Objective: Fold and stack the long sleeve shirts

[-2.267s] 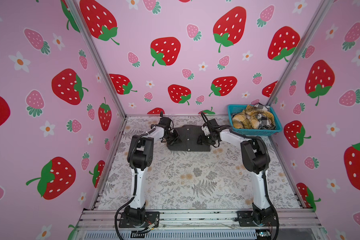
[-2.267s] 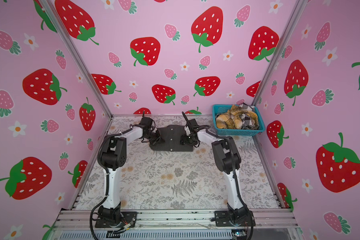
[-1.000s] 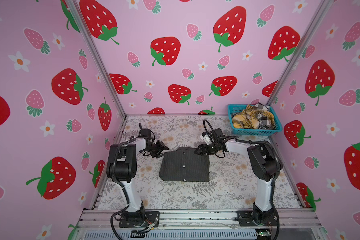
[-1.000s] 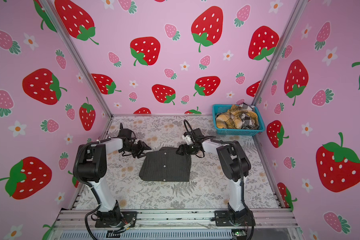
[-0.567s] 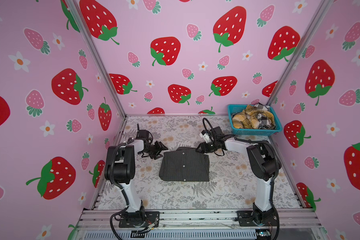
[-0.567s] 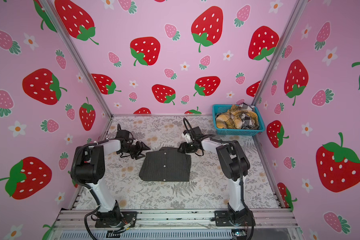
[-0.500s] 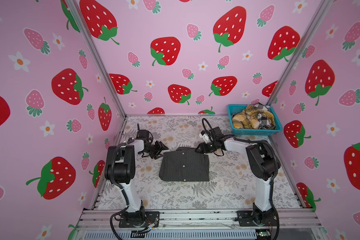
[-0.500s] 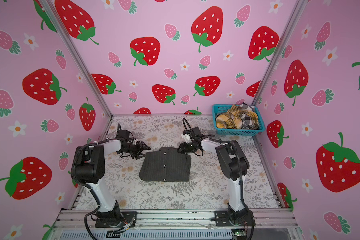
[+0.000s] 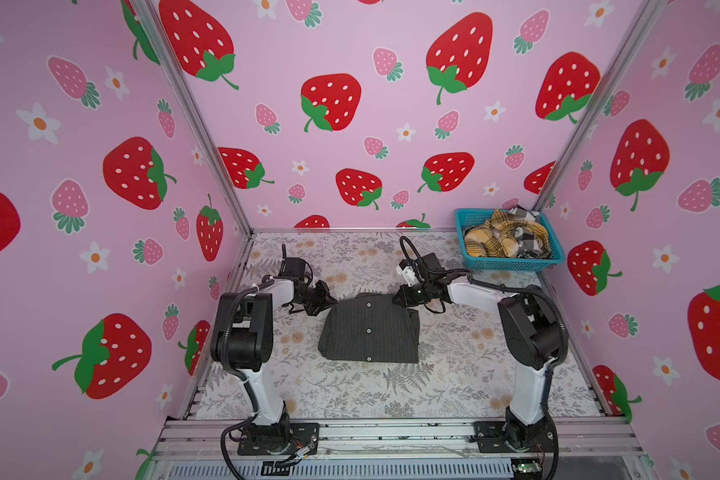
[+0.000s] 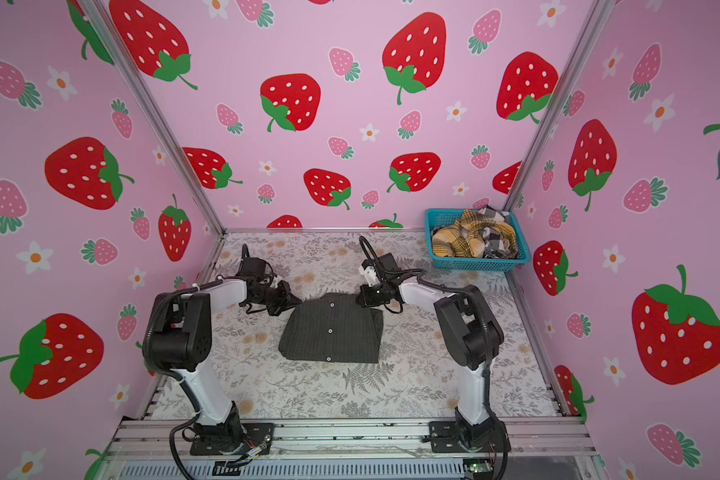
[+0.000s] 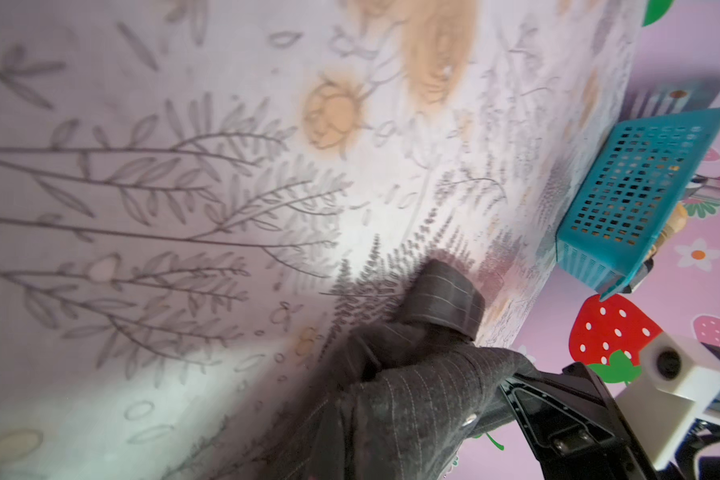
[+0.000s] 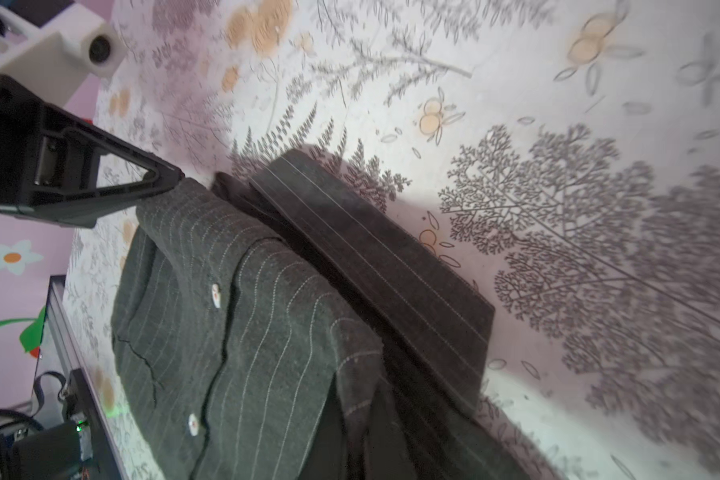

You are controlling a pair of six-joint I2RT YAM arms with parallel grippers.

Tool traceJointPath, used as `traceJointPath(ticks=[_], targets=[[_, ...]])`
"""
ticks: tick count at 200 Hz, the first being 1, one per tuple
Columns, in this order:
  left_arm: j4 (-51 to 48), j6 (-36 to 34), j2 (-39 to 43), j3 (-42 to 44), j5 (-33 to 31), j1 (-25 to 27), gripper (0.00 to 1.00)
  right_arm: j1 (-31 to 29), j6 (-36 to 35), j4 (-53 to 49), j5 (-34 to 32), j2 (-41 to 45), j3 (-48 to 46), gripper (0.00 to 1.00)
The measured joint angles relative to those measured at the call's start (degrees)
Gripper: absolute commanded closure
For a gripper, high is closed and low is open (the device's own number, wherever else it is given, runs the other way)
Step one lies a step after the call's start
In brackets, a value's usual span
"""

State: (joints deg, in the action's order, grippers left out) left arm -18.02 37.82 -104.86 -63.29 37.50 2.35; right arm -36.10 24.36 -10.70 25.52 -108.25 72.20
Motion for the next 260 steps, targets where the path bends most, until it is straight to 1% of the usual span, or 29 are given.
traceJointPath(ticks=[28, 44, 59, 89, 109, 133, 147, 166, 187, 222, 239, 260], targets=[[-0.5, -0.1, 4.2, -1.2, -1.4, 3.8, 1.0, -1.4, 2.7, 0.1, -4.8, 10.9, -4.2, 1.0], [-0.5, -0.1, 4.1, -2.7, -1.9, 6.0, 1.0, -1.7, 4.2, 0.5, -7.3, 16.0, -7.4, 1.0], [-0.6, -0.1, 2.8, -4.2, -2.1, 7.7, 1.0, -1.9, 5.5, 1.3, -9.6, 18.7, -10.8, 1.0], [-1.3, -0.1, -4.7, -9.7, -2.4, 10.4, 1.0, -0.4, 7.3, 2.9, -12.6, 18.2, -17.5, 1.0], [-1.1, 0.3, -9.0, -11.8, -2.5, 11.3, 1.0, 2.2, 7.4, 2.8, -12.7, 15.9, -18.9, 1.0], [-1.4, 1.2, -12.0, -14.2, -1.9, 12.3, 1.0, 4.9, 7.0, 3.2, -12.7, 14.2, -18.8, 1.0], [-1.4, 1.4, -13.2, -15.9, -1.9, 13.2, 1.0, 5.3, 6.9, 3.0, -12.7, 14.3, -18.8, 1.0], [-1.1, 1.7, -12.8, -16.5, -2.1, 14.2, 1.0, 5.5, 7.2, 2.8, -13.1, 14.7, -18.8, 1.0], [-0.3, 3.0, -11.1, -16.5, -2.2, 15.0, 1.0, 5.1, 8.7, 2.3, -14.9, 18.1, -20.0, 1.0], [0.1, 3.6, -9.1, -17.7, -2.4, 17.6, 1.0, 4.7, 12.2, 1.1, -18.8, 26.8, -24.3, 1.0], [-0.2, 3.5, -10.3, -20.3, -2.3, 19.5, 1.0, 4.7, 14.1, 0.7, -21.4, 29.3, -26.9, 1.0], [0.1, 3.5, -14.7, -24.6, -1.5, 21.4, 1.0, 5.0, 16.1, 0.7, -23.4, 29.9, -30.5, 1.0]])
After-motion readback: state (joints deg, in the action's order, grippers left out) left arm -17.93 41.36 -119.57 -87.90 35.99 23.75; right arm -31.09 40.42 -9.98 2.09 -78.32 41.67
